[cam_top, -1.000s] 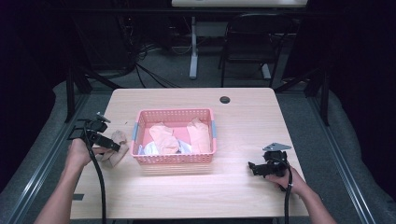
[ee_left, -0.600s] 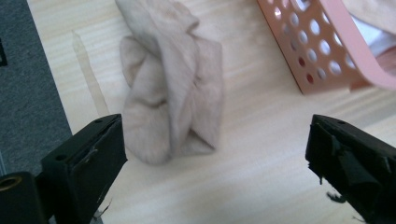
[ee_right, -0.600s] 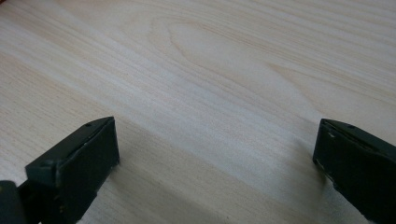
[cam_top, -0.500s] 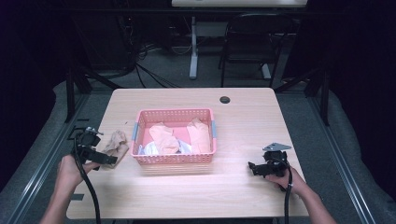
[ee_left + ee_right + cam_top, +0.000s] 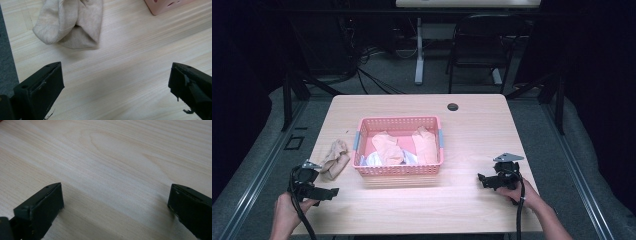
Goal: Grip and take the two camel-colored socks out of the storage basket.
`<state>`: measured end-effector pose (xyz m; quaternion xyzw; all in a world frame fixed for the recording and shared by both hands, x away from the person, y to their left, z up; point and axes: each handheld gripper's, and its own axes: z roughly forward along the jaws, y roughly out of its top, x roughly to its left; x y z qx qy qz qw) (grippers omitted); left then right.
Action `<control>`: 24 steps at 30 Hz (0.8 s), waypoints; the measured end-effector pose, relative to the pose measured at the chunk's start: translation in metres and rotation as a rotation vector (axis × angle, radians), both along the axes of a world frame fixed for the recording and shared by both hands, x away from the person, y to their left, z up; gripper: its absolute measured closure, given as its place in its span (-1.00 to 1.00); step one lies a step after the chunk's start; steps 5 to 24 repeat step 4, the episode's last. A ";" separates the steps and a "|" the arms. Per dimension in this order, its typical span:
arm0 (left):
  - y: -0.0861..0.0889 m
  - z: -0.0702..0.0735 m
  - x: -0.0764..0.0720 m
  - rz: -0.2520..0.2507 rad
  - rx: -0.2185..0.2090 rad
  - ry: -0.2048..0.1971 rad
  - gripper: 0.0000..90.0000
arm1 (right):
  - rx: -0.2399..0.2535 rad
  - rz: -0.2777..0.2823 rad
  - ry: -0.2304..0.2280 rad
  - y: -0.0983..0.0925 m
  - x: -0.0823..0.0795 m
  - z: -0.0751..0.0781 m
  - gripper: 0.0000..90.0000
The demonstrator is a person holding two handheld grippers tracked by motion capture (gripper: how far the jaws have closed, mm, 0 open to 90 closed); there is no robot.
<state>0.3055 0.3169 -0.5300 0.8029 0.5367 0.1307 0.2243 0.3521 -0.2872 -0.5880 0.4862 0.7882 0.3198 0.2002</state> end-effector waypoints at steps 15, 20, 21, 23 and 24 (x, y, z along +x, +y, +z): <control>-0.001 -0.007 0.001 -0.018 -0.022 -0.015 -1.00 | 0.015 0.008 -0.009 -0.001 0.000 -0.001 -1.00; -0.001 -0.007 0.001 -0.018 -0.022 -0.015 -1.00 | 0.015 0.008 -0.009 -0.001 0.000 -0.001 -1.00; -0.001 -0.007 0.001 -0.018 -0.022 -0.015 -1.00 | 0.015 0.008 -0.009 -0.001 0.000 -0.001 -1.00; -0.001 -0.007 0.001 -0.018 -0.022 -0.015 -1.00 | 0.015 0.008 -0.009 -0.001 0.000 -0.001 -1.00; -0.001 -0.007 0.001 -0.018 -0.022 -0.015 -1.00 | 0.015 0.008 -0.009 -0.001 0.000 -0.001 -1.00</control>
